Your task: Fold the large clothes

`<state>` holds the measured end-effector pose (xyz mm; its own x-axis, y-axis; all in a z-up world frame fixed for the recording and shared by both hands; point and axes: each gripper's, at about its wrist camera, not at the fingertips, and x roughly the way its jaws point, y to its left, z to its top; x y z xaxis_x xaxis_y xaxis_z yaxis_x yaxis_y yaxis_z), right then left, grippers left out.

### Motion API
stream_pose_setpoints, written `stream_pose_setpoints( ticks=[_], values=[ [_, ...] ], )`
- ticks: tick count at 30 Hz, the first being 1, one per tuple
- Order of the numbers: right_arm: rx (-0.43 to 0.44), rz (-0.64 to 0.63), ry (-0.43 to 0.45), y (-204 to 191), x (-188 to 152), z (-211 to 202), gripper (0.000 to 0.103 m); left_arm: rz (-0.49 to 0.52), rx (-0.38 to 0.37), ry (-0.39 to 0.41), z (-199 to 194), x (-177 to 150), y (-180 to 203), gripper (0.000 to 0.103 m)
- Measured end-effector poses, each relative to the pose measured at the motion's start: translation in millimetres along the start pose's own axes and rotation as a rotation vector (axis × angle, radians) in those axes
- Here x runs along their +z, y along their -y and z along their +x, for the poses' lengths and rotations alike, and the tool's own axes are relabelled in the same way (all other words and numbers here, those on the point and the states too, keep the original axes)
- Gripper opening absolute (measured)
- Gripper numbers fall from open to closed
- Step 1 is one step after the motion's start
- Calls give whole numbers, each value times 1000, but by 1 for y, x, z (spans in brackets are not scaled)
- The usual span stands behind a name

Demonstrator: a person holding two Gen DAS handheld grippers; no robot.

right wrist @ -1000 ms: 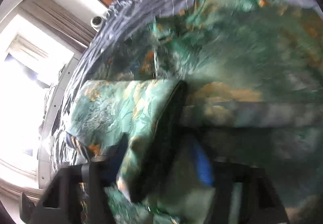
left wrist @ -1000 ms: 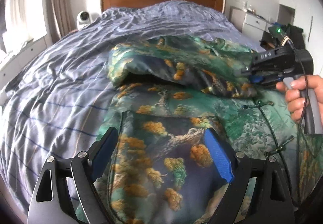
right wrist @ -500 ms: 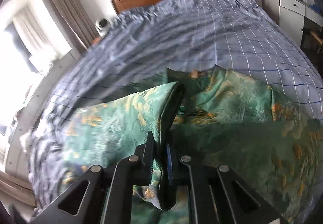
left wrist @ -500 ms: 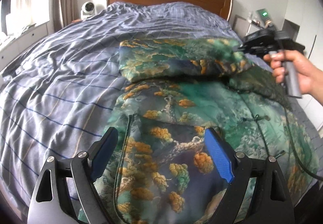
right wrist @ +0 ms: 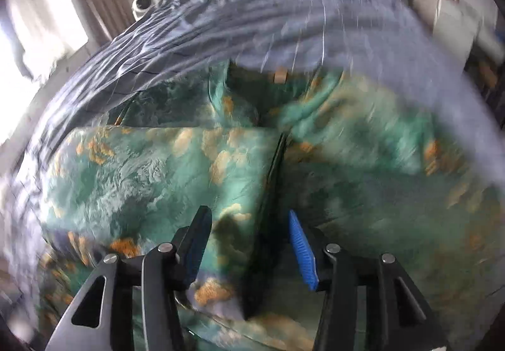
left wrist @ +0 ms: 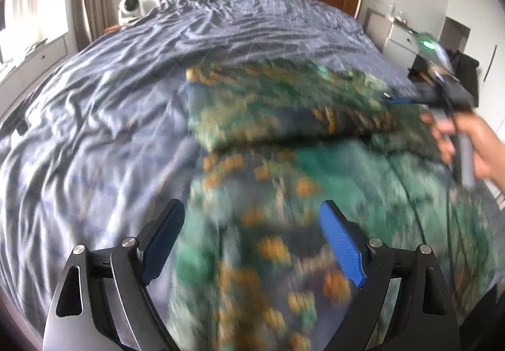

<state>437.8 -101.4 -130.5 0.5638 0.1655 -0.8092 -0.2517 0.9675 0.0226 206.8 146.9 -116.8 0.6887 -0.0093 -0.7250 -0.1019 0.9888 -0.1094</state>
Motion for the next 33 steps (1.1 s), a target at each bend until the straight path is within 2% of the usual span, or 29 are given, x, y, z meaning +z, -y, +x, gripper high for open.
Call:
stream_pose_setpoints(
  ticks=[2, 3, 5, 6, 8, 9, 11, 13, 20, 24, 26, 27, 29, 31, 33],
  values=[
    [-43, -103, 96, -16, -1, -23, 51, -6, -8, 19, 12, 27, -3, 88],
    [-38, -150, 137, -25, -2, -32, 51, -1, -5, 19, 21, 38, -2, 88],
    [13, -209, 158, -40, -3, -36, 51, 0, 12, 16, 44, 59, -1, 88],
    [30, -231, 140, -47, -5, -31, 51, -1, 20, 6, 61, 71, -1, 87],
    [33, -247, 103, -53, -11, -15, 51, -8, 47, -15, 94, 84, 0, 78],
    [32, -241, 79, -54, -13, -6, 51, -8, 63, -39, 111, 86, 0, 77],
    [43, -197, -14, -46, -21, 20, 49, 3, 105, -78, 140, 82, -1, 75],
    [68, -142, -38, -36, -28, 34, 49, 31, 124, -78, 154, 73, 0, 76],
    [80, -124, -46, -29, -26, 41, 49, 6, 88, -62, 160, 62, -8, 77],
    [78, -121, -29, -31, -28, 41, 49, 28, 111, -77, 154, 72, -2, 77],
    [74, -125, -24, -33, -31, 39, 49, 9, 104, -98, 145, 86, 0, 75],
    [73, -126, -23, -33, -32, 39, 49, -27, 70, -94, 137, 97, -1, 75],
    [73, -124, -19, -34, -34, 39, 49, -90, 19, -49, 124, 121, -3, 75],
    [73, -122, -18, -34, -34, 40, 49, -100, 19, -21, 124, 139, -2, 75],
    [71, -122, -19, -35, -33, 39, 49, -79, 55, -16, 139, 157, 0, 75]
  ],
)
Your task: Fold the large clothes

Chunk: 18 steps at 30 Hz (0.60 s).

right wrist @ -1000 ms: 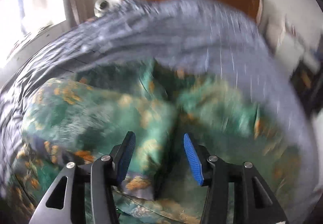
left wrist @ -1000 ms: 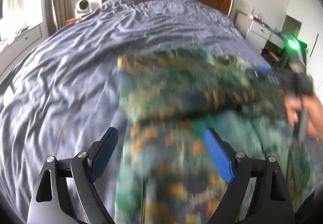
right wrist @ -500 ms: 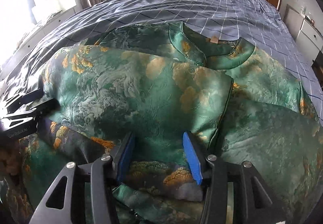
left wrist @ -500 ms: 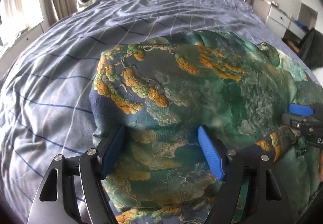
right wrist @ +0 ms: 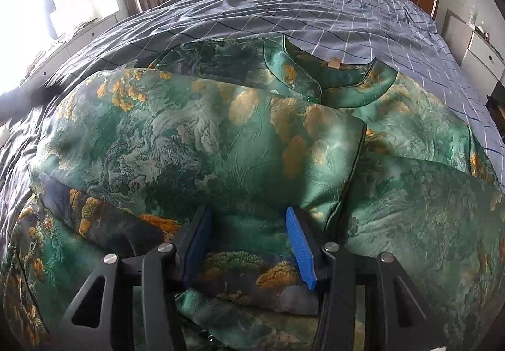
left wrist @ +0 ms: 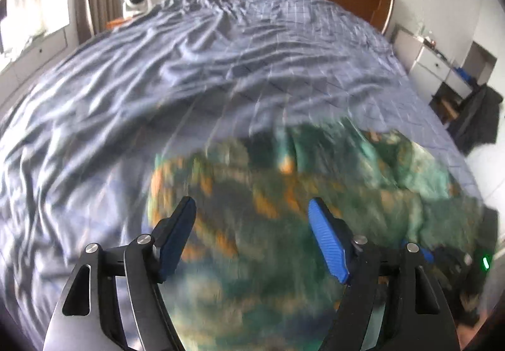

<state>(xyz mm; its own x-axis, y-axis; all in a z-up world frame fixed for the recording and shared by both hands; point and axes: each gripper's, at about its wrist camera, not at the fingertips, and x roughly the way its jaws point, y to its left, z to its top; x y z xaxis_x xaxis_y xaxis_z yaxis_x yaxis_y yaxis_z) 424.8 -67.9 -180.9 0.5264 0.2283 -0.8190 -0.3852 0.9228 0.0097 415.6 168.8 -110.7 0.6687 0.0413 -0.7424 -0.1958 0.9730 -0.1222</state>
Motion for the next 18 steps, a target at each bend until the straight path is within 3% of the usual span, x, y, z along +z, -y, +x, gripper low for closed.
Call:
stream_pose_setpoints(
  ticks=[3, 6, 8, 12, 18],
  values=[
    [4, 5, 2, 1, 0, 0, 49, -30, 49, -51, 38, 6, -7, 75],
    [12, 10, 7, 2, -1, 0, 49, -104, 53, -144, 76, -9, -22, 76],
    [13, 11, 14, 3, -1, 0, 49, -110, 42, -147, 86, -19, -26, 78],
    [16, 11, 24, 3, -2, 1, 49, -57, 77, -111, 89, -27, -17, 79],
    [15, 10, 28, 3, -2, 1, 49, -55, 54, -115, 73, -31, -18, 79]
  ],
)
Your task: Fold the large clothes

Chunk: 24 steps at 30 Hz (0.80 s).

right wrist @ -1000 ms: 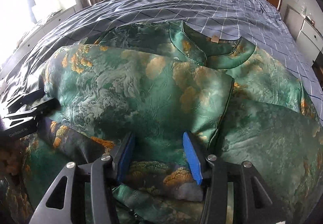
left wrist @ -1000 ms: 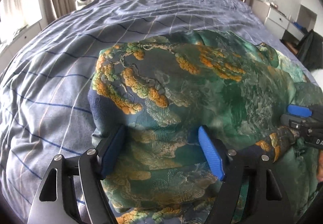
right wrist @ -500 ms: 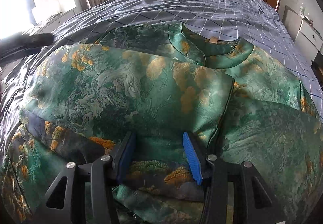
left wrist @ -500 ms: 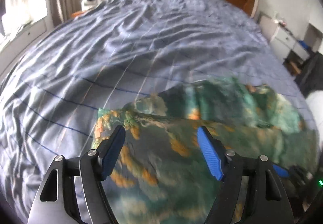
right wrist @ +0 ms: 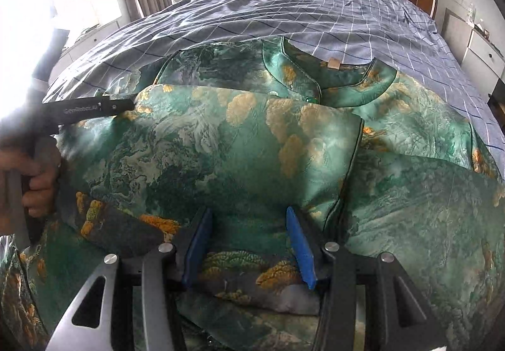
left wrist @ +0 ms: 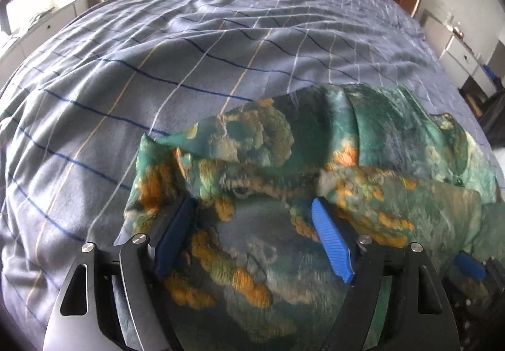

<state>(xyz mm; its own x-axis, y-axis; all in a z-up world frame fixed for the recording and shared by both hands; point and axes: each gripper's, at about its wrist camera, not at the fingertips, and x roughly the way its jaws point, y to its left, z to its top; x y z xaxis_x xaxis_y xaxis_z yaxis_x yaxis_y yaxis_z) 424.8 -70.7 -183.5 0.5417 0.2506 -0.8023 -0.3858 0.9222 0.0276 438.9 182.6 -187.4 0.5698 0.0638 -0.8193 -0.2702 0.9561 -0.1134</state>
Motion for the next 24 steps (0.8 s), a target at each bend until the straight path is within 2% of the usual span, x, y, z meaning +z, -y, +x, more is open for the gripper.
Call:
stream_pose_setpoints(
  ticks=[6, 11, 13, 16, 17, 19, 20, 21, 22, 24],
  values=[
    [-9, -5, 1, -2, -1, 0, 49, 70, -28, -38, -32, -24, 0, 79],
    [-27, -23, -6, -5, 0, 1, 49, 171, -8, -64, -58, -50, 9, 89],
    [-38, -31, -16, -6, 1, 1, 49, 215, 4, -72, -71, -62, 13, 89],
    [-47, -21, -33, -8, 4, -2, 51, 215, -35, -76, -99, -81, 9, 89],
    [-50, -13, -37, -9, 6, -6, 51, 204, -63, -65, -115, -92, 5, 89],
    [-47, 14, -28, -12, 8, -24, 52, 196, -72, -36, -137, -108, 2, 90],
    [-32, 29, -12, -13, 8, -34, 61, 191, -74, -21, -148, -118, 0, 93],
    [-2, 48, 19, -14, 5, -49, 76, 184, -77, -4, -161, -129, -3, 94],
    [16, 56, 38, -15, 1, -60, 82, 178, -80, 6, -169, -137, -6, 94],
    [32, 49, 82, -19, -13, -90, 85, 166, -81, 26, -189, -159, -14, 95]
  ],
)
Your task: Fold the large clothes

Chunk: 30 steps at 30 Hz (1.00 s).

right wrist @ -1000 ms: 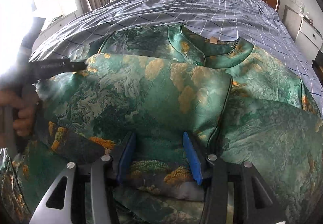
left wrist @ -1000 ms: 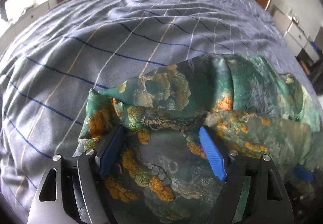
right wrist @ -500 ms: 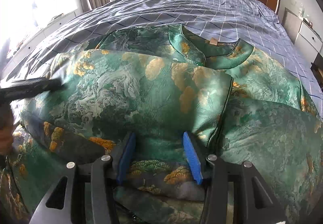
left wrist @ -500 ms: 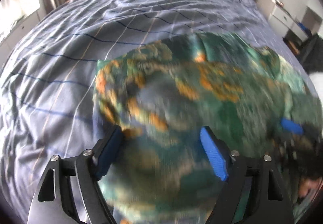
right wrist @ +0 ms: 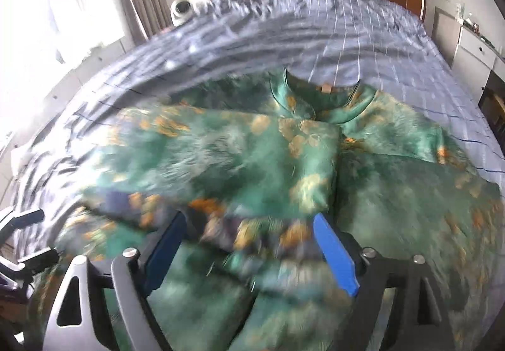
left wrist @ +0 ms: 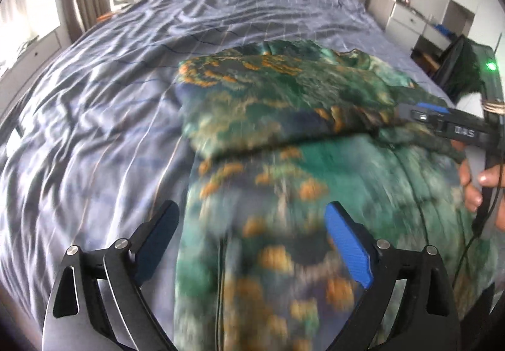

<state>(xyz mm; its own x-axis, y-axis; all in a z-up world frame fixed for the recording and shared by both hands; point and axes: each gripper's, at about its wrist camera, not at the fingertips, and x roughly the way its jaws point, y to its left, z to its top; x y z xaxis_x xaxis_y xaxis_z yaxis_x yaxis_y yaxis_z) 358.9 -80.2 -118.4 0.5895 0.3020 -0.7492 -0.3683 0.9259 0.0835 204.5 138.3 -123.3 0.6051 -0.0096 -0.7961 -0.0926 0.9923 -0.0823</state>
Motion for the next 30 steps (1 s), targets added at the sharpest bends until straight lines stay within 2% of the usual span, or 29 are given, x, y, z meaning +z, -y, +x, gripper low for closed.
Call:
stream_pose_setpoints(
  ticks=[3, 7, 9, 11, 13, 17, 20, 25, 30],
  values=[
    [-38, -41, 44, -3, -28, -42, 85, -7, 25, 2, -20, -26, -10, 95],
    [-134, -39, 112, 22, -86, -110, 85, -19, 102, -16, -39, -55, -31, 95],
    [-197, -5, 120, 43, -116, -134, 85, -30, 146, -42, -44, -68, -41, 95],
    [-289, 43, 109, 67, -152, -158, 85, -48, 150, -54, -48, -78, -46, 95],
    [-343, 111, 84, 90, -182, -174, 85, -66, 139, -55, -51, -84, -46, 95],
    [-378, 259, 56, 124, -230, -197, 85, -67, 119, -68, -46, -91, -37, 96],
    [-401, 300, 50, 133, -250, -207, 85, -17, 142, -72, -44, -92, -20, 96],
    [-389, 320, 83, 131, -257, -215, 85, 68, 209, -43, -54, -90, 1, 96],
    [-365, 322, 108, 121, -252, -213, 85, 50, 210, -37, -57, -89, 2, 96]
  ],
)
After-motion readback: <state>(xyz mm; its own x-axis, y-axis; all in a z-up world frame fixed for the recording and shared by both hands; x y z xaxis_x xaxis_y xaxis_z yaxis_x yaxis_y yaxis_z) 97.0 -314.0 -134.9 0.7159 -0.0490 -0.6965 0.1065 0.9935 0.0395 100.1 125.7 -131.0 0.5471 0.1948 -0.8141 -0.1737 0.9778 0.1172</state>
